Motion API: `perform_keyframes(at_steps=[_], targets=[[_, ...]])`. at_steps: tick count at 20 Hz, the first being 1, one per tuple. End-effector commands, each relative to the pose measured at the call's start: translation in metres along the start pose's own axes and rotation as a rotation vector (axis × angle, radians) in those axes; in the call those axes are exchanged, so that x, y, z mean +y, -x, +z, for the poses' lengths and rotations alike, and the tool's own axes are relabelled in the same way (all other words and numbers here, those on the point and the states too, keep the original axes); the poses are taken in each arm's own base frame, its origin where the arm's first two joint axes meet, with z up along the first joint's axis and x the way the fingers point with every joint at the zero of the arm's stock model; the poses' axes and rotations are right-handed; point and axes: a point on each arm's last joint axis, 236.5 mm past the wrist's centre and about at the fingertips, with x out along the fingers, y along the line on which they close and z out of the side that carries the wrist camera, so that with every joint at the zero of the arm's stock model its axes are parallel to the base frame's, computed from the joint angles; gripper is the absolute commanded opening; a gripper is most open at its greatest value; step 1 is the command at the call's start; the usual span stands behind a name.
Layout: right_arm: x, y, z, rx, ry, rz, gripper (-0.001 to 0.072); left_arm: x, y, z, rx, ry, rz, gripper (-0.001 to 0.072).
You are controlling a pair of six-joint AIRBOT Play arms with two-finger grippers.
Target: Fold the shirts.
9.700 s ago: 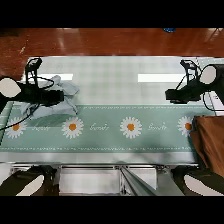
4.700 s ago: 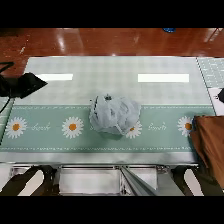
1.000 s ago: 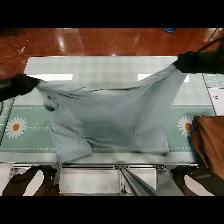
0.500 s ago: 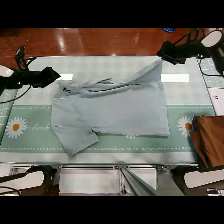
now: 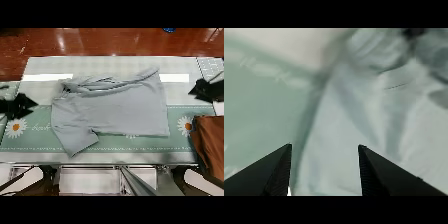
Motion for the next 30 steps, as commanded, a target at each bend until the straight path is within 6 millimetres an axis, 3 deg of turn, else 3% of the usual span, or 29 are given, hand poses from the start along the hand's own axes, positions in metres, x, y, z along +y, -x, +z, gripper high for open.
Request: perform_keyframes(at_steps=[1,3,6,10,14,15,17,18,19,20,21,23,26,30], targets=[[0.006,-0.026,-0.077,-0.048,-0.099,0.146,0.0410,0.030,-0.012,-0.057,-0.029,0.222,-0.116,0.0505],[0.019,-0.033,-0.106,-0.043,-0.120,0.216,0.0411,0.033,-0.024,-0.078,0.036,0.239,-0.137,0.0505],[0.026,-0.035,-0.132,-0.015,-0.111,0.257,0.0410,0.029,-0.038,-0.104,0.181,0.256,-0.165,0.0505],[0.027,-0.035,-0.136,-0.001,-0.105,0.261,0.0411,0.033,-0.062,-0.113,0.253,0.252,-0.147,0.0504],[0.024,-0.035,-0.133,-0.013,-0.111,0.250,0.0410,0.016,-0.085,-0.113,0.269,0.190,-0.144,0.0501],[0.016,-0.033,-0.130,-0.023,-0.122,0.230,0.0411,0.010,-0.088,-0.110,0.271,0.156,-0.139,0.0432],[-0.018,-0.030,-0.130,-0.021,-0.174,0.143,0.0411,-0.004,-0.091,-0.105,0.280,0.086,-0.139,0.0058],[-0.039,-0.029,-0.143,0.025,-0.205,0.080,0.0411,-0.011,-0.091,-0.102,0.278,0.056,-0.140,0.0018],[-0.054,-0.030,-0.164,0.098,-0.254,0.036,0.0411,-0.018,-0.091,-0.100,0.278,0.027,-0.144,0.0018],[-0.055,-0.033,-0.182,0.161,-0.289,0.041,0.0411,-0.023,-0.091,-0.098,0.278,0.004,-0.147,0.0018],[-0.047,-0.039,-0.198,0.217,-0.303,0.075,0.0411,-0.027,-0.091,-0.097,0.278,-0.011,-0.148,0.0018],[-0.032,-0.052,-0.210,0.241,-0.315,0.134,0.0410,-0.031,-0.091,-0.098,0.281,-0.027,-0.149,0.0018],[-0.026,-0.061,-0.201,0.213,-0.313,0.143,0.0410,-0.031,-0.092,-0.098,0.283,-0.030,-0.149,0.0018],[-0.012,-0.090,-0.176,0.173,-0.327,0.207,0.0410,-0.031,-0.092,-0.097,0.280,-0.029,-0.147,0.0018]])
